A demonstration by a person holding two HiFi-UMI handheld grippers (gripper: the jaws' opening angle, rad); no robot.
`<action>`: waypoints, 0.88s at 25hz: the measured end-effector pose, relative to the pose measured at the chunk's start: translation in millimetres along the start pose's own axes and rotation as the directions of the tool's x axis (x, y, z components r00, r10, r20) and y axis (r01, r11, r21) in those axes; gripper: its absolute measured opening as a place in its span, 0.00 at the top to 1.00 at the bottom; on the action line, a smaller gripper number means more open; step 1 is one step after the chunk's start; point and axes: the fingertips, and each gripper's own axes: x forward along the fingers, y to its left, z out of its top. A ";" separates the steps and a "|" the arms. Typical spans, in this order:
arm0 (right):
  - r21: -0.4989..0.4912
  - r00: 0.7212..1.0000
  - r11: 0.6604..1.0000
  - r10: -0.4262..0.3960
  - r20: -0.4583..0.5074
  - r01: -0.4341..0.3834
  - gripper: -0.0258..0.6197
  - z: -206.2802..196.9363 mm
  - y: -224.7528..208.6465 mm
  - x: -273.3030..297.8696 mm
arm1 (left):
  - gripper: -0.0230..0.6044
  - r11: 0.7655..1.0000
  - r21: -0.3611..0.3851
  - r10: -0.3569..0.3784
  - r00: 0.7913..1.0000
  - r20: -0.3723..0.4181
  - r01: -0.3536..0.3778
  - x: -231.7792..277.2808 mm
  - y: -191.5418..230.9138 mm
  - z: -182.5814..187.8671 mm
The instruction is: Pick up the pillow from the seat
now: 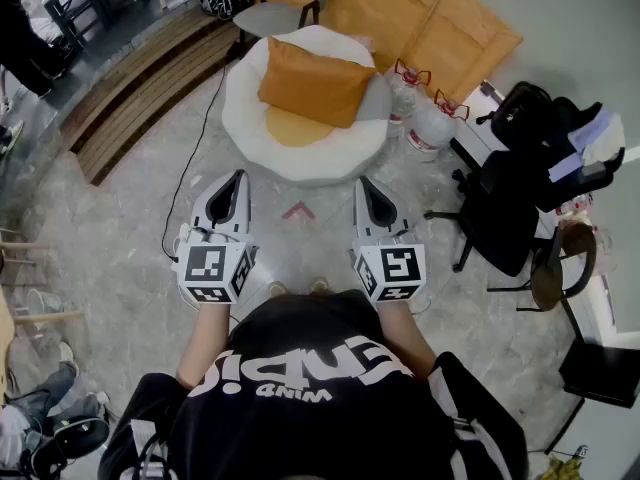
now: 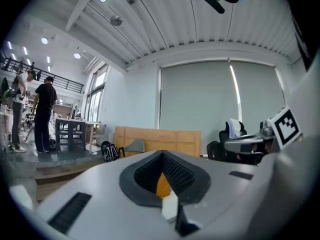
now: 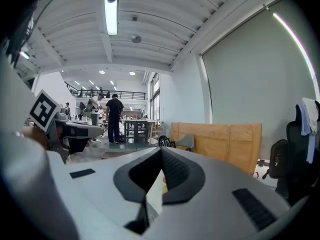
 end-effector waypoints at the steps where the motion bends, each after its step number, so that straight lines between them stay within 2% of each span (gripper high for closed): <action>1: 0.000 1.000 1.000 0.002 -0.001 -0.002 0.93 -0.7 0.2 0.4 | 0.95 1.000 -0.002 0.000 1.000 0.000 0.000 0.1 0.1 -0.6; 11: 0.012 1.000 1.000 0.011 -0.003 -0.011 0.93 -2.1 3.6 -0.5 | 0.95 1.000 -0.010 -0.010 1.000 0.000 0.010 -1.0 -1.6 -1.8; 14: 0.044 1.000 0.999 0.017 0.025 -0.018 0.93 1.5 4.9 -5.1 | 0.95 1.000 -0.011 -0.012 1.000 -0.005 0.012 -3.6 1.2 -2.9; 18: 0.036 0.999 0.999 -0.009 0.041 0.008 0.93 4.8 5.1 -13.1 | 0.95 1.000 -0.004 -0.018 1.000 -0.013 0.018 -11.8 9.3 -3.0; 22: 0.052 0.993 0.998 -0.043 0.108 0.038 0.93 9.5 10.9 -26.0 | 0.95 0.999 0.022 -0.035 0.999 -0.030 0.035 -25.0 19.0 -11.5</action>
